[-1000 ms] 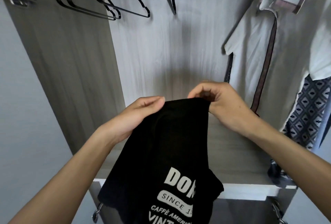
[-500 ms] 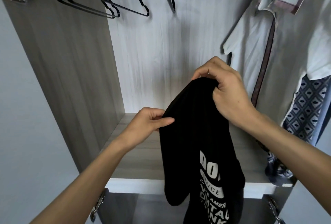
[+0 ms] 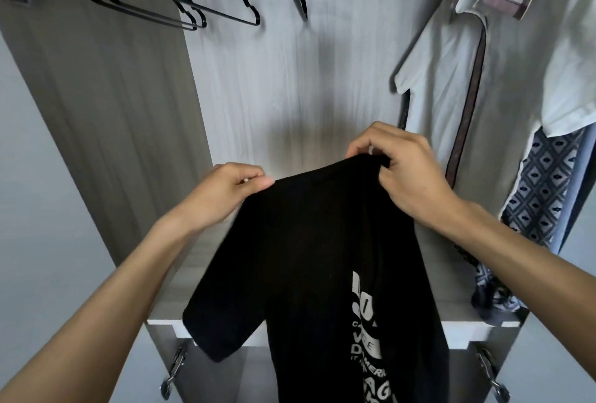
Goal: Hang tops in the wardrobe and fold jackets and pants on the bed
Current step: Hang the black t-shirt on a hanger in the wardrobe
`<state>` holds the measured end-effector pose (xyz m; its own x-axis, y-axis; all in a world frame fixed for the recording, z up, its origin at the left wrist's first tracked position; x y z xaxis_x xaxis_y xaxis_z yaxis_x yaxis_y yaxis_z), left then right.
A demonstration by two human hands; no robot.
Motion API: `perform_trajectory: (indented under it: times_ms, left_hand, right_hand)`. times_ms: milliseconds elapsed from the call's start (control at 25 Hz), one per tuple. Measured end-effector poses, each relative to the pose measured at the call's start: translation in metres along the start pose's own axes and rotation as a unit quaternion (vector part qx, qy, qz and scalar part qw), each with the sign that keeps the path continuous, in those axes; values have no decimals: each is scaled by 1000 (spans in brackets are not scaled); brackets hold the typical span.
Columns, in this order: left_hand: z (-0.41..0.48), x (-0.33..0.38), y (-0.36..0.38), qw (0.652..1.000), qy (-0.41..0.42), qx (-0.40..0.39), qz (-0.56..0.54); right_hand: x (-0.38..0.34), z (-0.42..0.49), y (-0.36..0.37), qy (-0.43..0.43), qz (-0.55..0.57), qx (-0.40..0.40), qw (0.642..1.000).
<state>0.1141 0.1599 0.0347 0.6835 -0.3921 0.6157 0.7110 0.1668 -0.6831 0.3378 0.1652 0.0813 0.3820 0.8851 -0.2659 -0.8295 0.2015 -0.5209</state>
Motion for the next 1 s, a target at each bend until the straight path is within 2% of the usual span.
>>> perform_trajectory:
  times_ms: [160,240,440,560,640,840,920,1000]
  left_hand:
    - [1,47,45,975,19,-48,-218]
    - [3,55,46,966,19,-29,-256]
    - [1,55,26,975,17,-53,-213]
    - [1,52,27,974,7,-71,-214]
    - [1,50,24,974,10,-45,-220]
    - [3,50,-1,990,52,35,-128]
    - [3,44,3,990,28,0,-136]
    - [1,40,22,971,-11,-87,-223]
  right_hand:
    - [-16,12,18,-13,18,2,1000]
    - [-21,16,20,-4,36,4,999]
    - [-16,7,29,50,133,-63,988]
    - [-19,5,30,35,128,-48,990]
    - [-16,7,28,65,155,-27,985]
    - [-1,2,30,125,199,-15,972]
    - [-5,-1,31,102,169,1,980]
    - [-17,1,33,58,130,-3,990]
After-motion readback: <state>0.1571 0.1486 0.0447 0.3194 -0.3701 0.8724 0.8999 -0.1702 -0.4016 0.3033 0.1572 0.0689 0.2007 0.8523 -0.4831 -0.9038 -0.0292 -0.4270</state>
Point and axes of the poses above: each hand's wrist, its own z-axis towards the middle knuckle, its own y-axis out of the palm, x = y × z, the point moved 8 cm from there along z, towards the middle knuckle, and after that the axes turned 1 degree about y, right-handed, at the moved point
